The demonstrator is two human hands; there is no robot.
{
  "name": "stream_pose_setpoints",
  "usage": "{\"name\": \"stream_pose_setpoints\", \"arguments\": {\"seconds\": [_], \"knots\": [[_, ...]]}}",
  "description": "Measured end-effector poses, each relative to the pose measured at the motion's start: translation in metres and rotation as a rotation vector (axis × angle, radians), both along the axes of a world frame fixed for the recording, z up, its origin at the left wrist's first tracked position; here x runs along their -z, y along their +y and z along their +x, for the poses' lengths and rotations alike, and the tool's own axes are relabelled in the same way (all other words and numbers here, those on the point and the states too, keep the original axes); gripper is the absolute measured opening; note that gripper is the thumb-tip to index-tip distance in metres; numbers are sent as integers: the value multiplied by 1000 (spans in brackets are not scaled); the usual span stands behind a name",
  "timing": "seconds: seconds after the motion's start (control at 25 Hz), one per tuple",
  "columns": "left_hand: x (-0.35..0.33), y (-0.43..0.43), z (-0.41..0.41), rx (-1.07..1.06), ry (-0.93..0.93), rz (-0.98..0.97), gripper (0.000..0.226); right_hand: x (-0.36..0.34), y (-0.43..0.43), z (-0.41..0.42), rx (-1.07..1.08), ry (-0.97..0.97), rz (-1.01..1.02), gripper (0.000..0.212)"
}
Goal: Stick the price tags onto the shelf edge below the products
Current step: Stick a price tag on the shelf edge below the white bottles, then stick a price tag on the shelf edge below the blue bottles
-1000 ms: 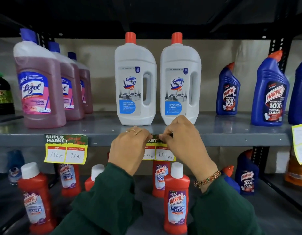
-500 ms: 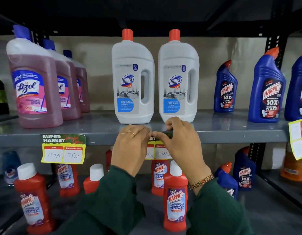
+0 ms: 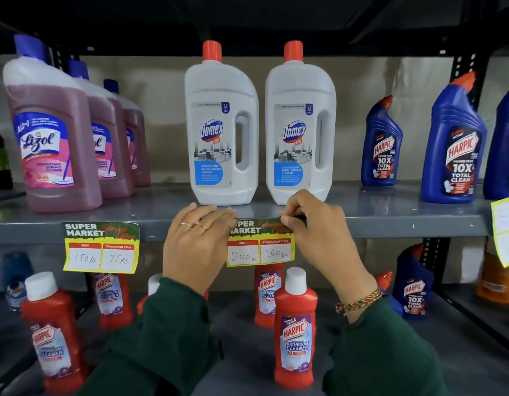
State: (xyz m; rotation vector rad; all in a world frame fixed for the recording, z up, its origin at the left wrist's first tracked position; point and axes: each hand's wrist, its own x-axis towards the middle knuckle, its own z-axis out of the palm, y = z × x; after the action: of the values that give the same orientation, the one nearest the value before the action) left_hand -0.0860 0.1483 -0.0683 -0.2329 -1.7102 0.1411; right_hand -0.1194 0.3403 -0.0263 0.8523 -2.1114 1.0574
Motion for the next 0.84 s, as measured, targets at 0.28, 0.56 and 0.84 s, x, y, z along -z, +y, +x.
{"name": "stream_pose_setpoints", "arguments": {"seconds": [0.28,0.56,0.84], "knots": [[-2,19,5,-46,-98,128,30,1,23,-2,-244,-93,-32,9],[-11,161,-46,-30,-42,15,22,8,143,-24,-125,55,-319,9],[-4,284,-108,-5,-168,24,33,24,268,-78,484,85,-321,31]]}}
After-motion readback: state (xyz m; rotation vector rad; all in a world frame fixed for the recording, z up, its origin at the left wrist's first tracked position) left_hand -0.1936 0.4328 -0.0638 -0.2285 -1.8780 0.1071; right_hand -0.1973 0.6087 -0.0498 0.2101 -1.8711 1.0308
